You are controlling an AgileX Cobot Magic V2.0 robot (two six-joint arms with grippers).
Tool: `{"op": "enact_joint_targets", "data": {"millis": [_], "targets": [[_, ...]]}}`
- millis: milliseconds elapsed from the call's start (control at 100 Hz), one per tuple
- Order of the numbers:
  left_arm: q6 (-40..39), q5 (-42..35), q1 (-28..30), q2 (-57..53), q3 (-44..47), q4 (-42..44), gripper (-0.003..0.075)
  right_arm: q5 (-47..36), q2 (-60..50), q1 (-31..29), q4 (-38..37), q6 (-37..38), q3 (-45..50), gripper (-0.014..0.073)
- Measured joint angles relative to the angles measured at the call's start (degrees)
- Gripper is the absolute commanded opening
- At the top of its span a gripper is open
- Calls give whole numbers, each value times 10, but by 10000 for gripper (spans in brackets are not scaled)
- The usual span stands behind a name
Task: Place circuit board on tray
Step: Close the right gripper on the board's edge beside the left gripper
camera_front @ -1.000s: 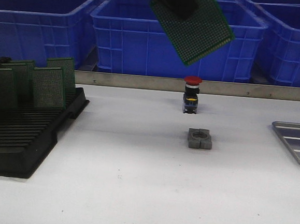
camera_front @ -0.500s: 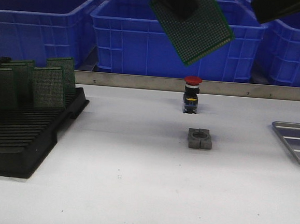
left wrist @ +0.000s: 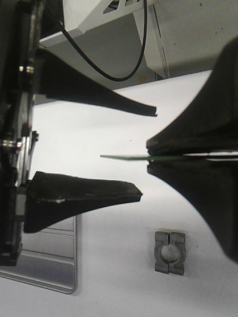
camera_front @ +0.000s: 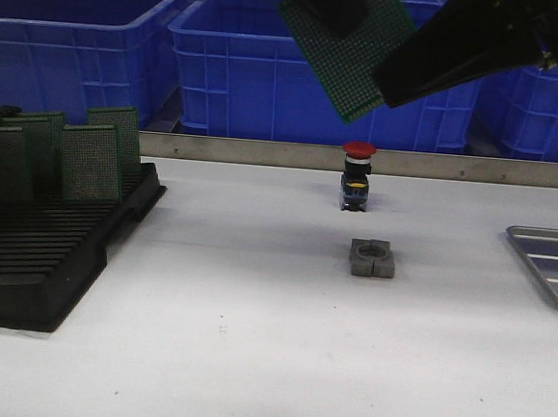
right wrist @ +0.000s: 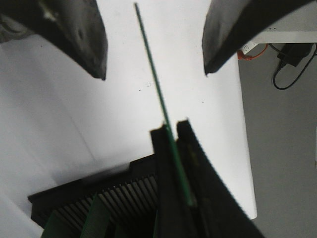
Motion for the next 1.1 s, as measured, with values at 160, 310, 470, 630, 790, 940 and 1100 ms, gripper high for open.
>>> {"op": "enact_joint_targets", "data": {"millis": [160,310,470,630,790,940,1100], "targets": [[0,0,0,0,0,0,-18,0,0,10,17,-8,-1,330],[0,0,0,0,0,0,-18,0,0,10,25,-10,-1,205],[0,4,0,0,0,0,-18,-9,0,10,27,-10,-1,20],[0,6,0,0,0,0,-18,-11,0,12,25,-24,-1,-65],[0,8,0,0,0,1,10,-11,0,12,24,-26,-1,-67],[0,1,0,0,0,1,241,-10,0,12,29,-23,-1,-67],[0,-1,0,0,0,0,456,-25,0,12,37,-19,-1,-67]]}}
